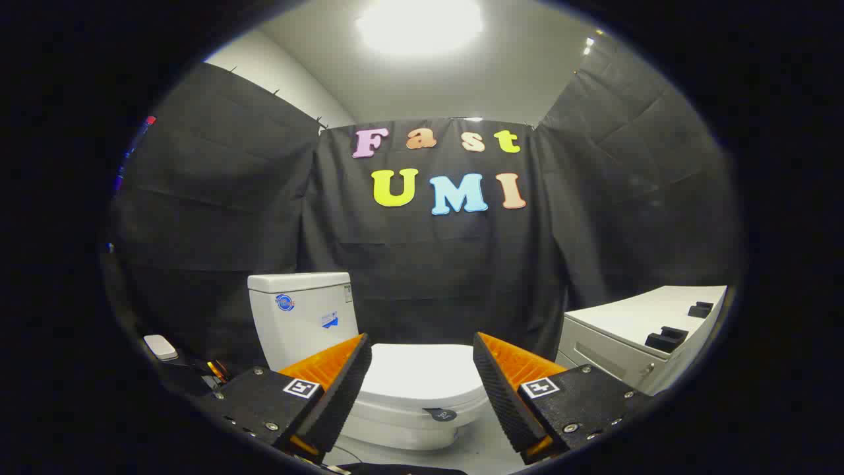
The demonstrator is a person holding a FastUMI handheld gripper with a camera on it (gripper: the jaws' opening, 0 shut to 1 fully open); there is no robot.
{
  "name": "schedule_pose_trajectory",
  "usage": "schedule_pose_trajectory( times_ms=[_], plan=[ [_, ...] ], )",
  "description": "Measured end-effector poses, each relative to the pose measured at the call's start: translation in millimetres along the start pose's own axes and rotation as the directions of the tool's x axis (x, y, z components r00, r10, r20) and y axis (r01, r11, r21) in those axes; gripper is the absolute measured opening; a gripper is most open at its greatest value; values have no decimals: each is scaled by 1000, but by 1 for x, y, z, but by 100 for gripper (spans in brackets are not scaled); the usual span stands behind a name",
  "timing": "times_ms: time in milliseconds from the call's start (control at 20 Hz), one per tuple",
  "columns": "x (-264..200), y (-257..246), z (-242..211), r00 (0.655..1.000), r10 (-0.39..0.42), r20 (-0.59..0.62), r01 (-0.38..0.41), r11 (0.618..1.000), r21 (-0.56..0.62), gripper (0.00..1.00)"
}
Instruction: Open the toilet lid.
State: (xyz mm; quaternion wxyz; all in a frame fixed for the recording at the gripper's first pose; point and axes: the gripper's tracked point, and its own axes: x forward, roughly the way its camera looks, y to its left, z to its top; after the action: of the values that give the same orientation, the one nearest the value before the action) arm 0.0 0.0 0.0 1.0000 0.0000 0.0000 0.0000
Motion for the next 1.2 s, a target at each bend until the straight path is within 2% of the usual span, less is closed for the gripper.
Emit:
schedule_pose_trajectory(
  times_ms=[1050,1200],
  plan=[
    [9,-11,-10,999,-46,-17,46,999,8,95],
    [16,-7,-7,999,-32,-1,32,999,32,95]
  ],
)
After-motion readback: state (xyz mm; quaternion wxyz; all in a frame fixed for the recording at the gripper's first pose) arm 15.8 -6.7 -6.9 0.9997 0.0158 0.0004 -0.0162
